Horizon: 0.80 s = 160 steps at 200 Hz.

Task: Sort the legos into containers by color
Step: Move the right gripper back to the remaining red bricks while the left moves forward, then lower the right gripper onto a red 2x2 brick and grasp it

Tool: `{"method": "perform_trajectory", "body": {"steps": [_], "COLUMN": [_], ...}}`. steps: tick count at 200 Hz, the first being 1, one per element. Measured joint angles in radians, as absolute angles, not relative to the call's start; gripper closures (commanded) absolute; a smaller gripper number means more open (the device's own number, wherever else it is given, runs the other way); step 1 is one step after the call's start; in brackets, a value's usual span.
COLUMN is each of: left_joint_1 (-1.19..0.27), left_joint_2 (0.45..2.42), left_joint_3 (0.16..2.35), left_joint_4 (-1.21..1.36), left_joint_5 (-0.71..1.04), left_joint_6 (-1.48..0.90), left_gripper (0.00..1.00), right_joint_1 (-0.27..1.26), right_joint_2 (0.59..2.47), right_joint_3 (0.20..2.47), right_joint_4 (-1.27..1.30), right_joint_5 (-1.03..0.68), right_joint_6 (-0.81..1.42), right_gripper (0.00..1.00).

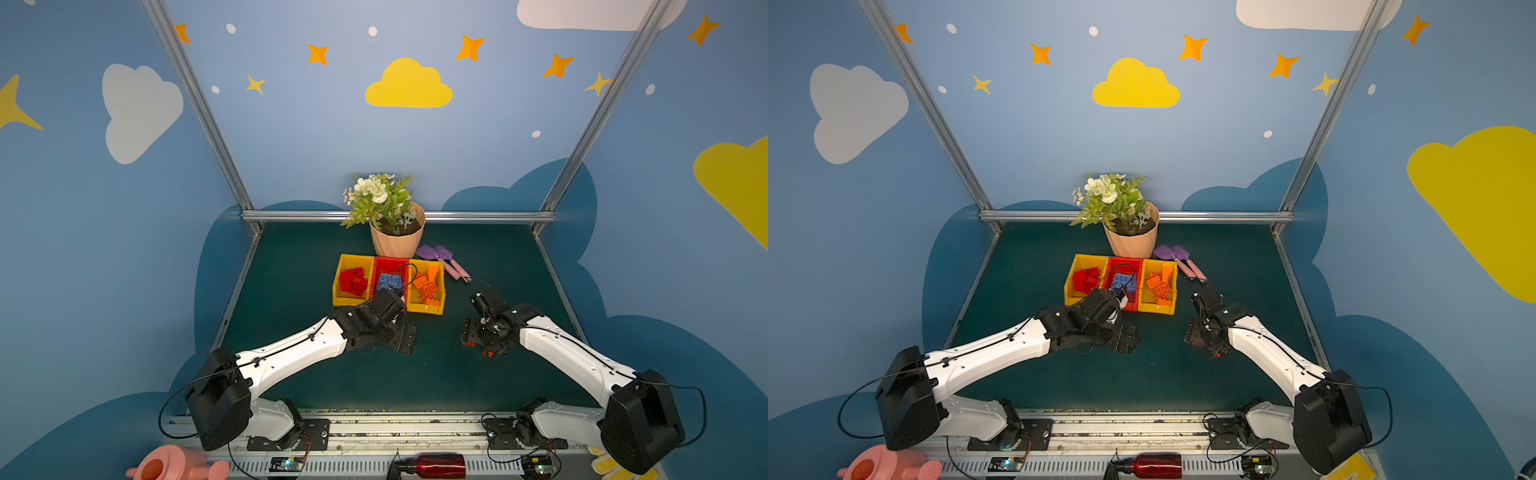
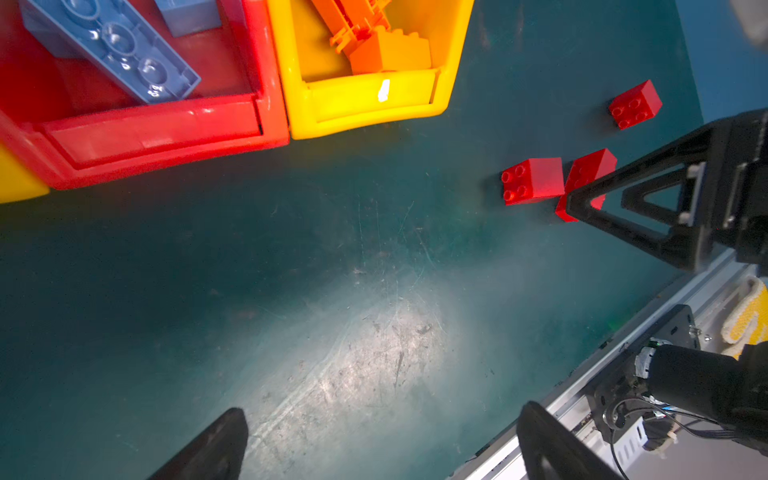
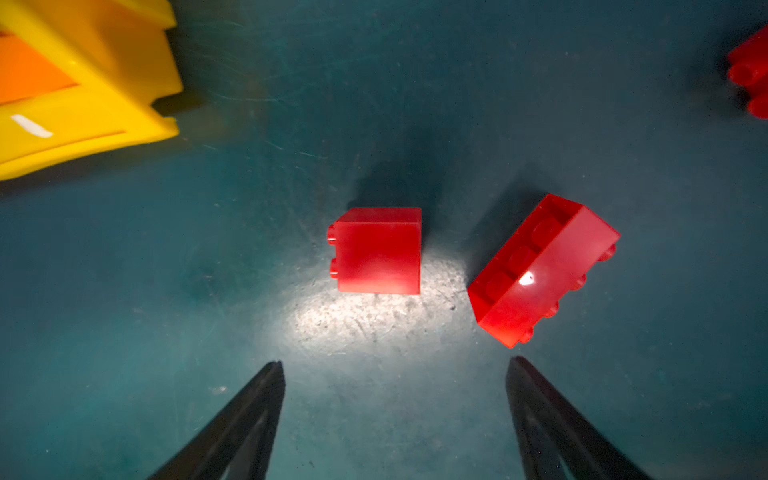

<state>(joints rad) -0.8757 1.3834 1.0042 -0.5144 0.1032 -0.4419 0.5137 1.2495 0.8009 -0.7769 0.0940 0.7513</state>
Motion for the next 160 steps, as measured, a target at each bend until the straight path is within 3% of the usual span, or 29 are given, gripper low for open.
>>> {"method": "perform_trajectory", "body": {"steps": [75,99,135,160], "left_joint_1": [-0.876,-0.875,-0.865,-0.854], "left_joint_2": [1.341,1.324,1.303,1.297], "left_joint_3": [1.004,1.000,0.987,0.971], "left_joint_4": [-0.569,-0.582,-0.590,-0.595], "left_joint_5": [0.028,-0.001,-0.026,-0.038], "left_joint_6": [-0.430,-0.434,-0.442,-0.448], "left_gripper": [0.00,0.00,0.00,0.00], "right_joint_1": [0.503,0.501,0.496,0.494], "right_joint_2": [1.392,1.446,1.535,1.585], "right_joint_3": [0.822,0.849,0.894,0.929], "right_joint_4": [-0.718,-0.710,-0.713,-0.727], "right_joint_5": [0.065,0.064,0.067,0.068], "right_joint_6": [0.731,0.722,0.706,0.694], "right_gripper": [0.26,0.41,0.53,0.66]}}
